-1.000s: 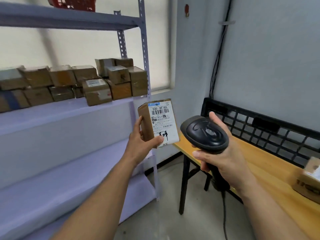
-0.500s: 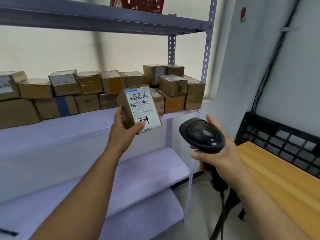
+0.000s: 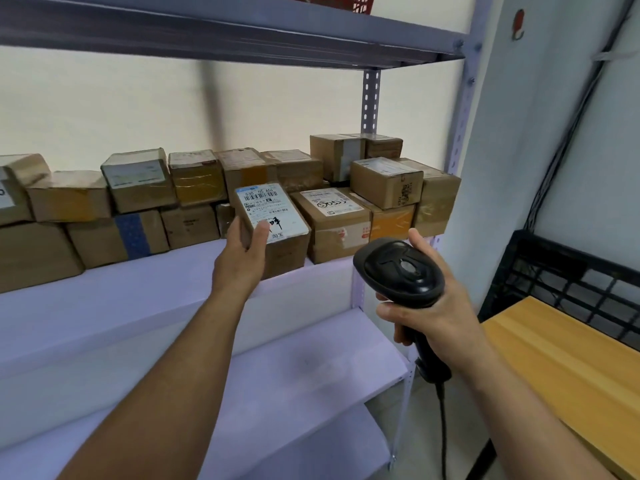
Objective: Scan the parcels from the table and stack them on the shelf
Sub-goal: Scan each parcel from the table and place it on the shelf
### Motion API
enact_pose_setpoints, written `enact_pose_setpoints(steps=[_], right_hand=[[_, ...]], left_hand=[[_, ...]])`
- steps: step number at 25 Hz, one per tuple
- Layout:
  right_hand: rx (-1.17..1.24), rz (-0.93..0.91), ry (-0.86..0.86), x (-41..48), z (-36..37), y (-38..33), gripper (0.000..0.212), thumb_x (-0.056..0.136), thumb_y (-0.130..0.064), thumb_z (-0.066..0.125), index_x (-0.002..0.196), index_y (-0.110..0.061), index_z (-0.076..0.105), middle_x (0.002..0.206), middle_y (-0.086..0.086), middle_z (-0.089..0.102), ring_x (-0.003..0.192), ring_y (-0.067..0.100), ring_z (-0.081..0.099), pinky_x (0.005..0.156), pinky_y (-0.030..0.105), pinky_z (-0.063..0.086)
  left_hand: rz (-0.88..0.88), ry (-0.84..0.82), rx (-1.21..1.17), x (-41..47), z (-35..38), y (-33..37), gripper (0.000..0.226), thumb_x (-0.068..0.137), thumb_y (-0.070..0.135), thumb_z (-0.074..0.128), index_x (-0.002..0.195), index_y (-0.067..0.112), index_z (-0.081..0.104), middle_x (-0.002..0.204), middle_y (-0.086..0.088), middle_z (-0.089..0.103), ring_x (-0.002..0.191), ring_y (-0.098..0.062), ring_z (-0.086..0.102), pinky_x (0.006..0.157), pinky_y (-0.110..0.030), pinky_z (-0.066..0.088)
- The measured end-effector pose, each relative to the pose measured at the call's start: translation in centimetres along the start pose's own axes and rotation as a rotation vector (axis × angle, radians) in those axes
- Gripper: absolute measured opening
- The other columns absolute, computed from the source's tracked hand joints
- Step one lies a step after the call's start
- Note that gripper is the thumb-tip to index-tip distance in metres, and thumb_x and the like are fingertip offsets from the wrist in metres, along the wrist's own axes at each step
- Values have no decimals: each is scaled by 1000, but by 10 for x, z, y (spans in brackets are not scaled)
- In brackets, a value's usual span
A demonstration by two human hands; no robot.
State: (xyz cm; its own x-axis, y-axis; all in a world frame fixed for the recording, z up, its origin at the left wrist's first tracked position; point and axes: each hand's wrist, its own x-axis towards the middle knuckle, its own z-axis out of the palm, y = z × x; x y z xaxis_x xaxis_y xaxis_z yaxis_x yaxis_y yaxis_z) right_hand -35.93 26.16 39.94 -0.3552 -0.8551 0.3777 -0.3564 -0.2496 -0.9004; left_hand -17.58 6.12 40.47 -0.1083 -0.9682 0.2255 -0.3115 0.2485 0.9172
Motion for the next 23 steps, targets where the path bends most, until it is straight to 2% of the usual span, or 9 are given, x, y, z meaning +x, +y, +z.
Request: enact_pose_setpoints(steps=[2, 3, 6, 9, 13, 16, 19, 21, 23], right_hand=[[-6, -2, 10, 5, 3, 0, 97, 71, 1, 81, 126, -62, 32, 122, 14, 59, 56, 18, 65, 48, 29, 53], [-7, -3, 16, 6, 4, 1, 97, 71, 2, 80, 125, -63, 32, 122, 15, 59, 55, 18, 64, 48, 29, 53], [-14, -5, 31, 8, 4, 3, 98, 71, 3, 80, 126, -62, 32, 120, 16, 60, 54, 17, 63, 48, 29, 52], [-23, -6, 38, 5, 3, 3, 98, 71, 3, 80, 127, -62, 32, 119, 15, 60, 53, 18, 63, 48, 28, 52], [-10, -1, 55, -5, -8, 4, 99, 71, 4, 80, 128, -62, 33, 118, 14, 62, 52, 20, 63, 48, 29, 51], [0, 2, 62, -18, -20, 5, 101, 70, 4, 81, 134, -57, 34, 115, 10, 65, 55, 26, 64, 48, 34, 53], [15, 15, 88, -35, -35, 9, 102, 69, 5, 83, 133, -59, 37, 115, 4, 66, 66, 37, 67, 52, 45, 57], [24, 20, 100, -52, -49, 11, 102, 68, 6, 83, 130, -61, 38, 114, 8, 66, 61, 36, 64, 49, 39, 55], [27, 31, 122, -71, -67, 13, 101, 68, 5, 83, 129, -61, 38, 112, 12, 65, 56, 31, 62, 47, 32, 52]], left_hand=[[66, -27, 33, 7, 2, -1, 65, 94, 62, 39, 151, 38, 20, 149, -1, 43, 133, -27, 43, 106, -40, 39], [89, -52, 48, 10, 3, -1, 69, 91, 61, 46, 151, 38, 19, 152, 0, 40, 136, -26, 41, 106, -40, 37], [132, -114, 69, 17, 8, -8, 82, 86, 39, 69, 151, 39, 19, 152, 0, 39, 136, -24, 40, 108, -41, 38], [147, -99, 97, 22, 12, -13, 83, 89, 25, 68, 152, 38, 15, 150, -3, 41, 135, -26, 42, 107, -41, 39], [148, -24, 120, 10, 16, -8, 96, 85, 29, 72, 154, 30, 5, 156, -3, 30, 142, -26, 29, 110, -44, 31], [299, 137, 229, -23, 25, -2, 92, 82, 37, 73, 153, 23, 17, 158, -6, 24, 143, -26, 22, 112, -47, 28], [486, 175, 262, -63, 44, -1, 79, 80, 47, 67, 146, 15, 36, 150, -10, 38, 136, -29, 34, 107, -48, 33], [486, 116, 237, -91, 64, 2, 77, 76, 51, 60, 142, 14, 42, 145, -10, 44, 131, -29, 41, 104, -45, 36], [474, 56, 235, -119, 88, 4, 77, 76, 52, 62, 140, 15, 43, 143, -10, 45, 129, -28, 42, 102, -38, 34]])
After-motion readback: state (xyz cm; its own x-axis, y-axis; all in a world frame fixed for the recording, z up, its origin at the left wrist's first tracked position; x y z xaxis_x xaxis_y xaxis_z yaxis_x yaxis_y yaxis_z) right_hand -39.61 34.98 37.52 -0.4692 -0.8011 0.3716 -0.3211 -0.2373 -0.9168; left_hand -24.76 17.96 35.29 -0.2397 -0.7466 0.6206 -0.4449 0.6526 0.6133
